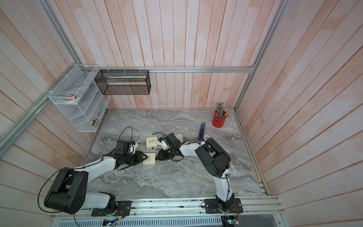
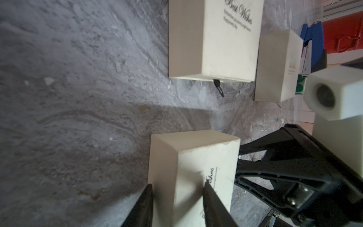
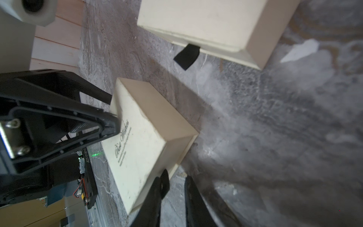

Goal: Place the earrings into the drawer-style jewelry box
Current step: Open the drawer in the jewelry box.

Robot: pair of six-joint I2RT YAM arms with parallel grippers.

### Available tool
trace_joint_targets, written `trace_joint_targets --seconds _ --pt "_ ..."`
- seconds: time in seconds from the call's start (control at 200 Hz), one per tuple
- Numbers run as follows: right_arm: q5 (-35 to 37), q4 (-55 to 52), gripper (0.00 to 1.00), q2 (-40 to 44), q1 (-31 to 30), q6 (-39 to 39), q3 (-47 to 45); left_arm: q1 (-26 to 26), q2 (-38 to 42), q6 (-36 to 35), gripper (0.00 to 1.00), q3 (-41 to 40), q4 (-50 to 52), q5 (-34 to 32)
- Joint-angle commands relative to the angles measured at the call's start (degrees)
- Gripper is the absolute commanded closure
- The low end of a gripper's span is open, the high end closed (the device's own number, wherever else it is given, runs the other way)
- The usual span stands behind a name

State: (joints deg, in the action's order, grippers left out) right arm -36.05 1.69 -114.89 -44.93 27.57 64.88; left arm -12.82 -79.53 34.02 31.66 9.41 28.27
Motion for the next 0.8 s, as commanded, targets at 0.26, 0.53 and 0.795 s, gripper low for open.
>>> trace_joint_targets --seconds 0.26,0.53,0.795 --pt "-2.7 0.5 0.91 -2.1 -0.6 0.7 1.8 -0.2 -2.1 -1.8 0.60 2.0 2.2 -3.5" --pt "-3.8 1.1 1.00 -2.9 -2.2 1.1 3.6 -0.2 -1.9 -1.5 0.60 3.8 6.4 -8.7" --pt "0.3 2.2 1.00 -1.0 -2.9 3.3 1.1 -0.2 -3.0 -1.9 0.60 4.7 9.0 -12.0"
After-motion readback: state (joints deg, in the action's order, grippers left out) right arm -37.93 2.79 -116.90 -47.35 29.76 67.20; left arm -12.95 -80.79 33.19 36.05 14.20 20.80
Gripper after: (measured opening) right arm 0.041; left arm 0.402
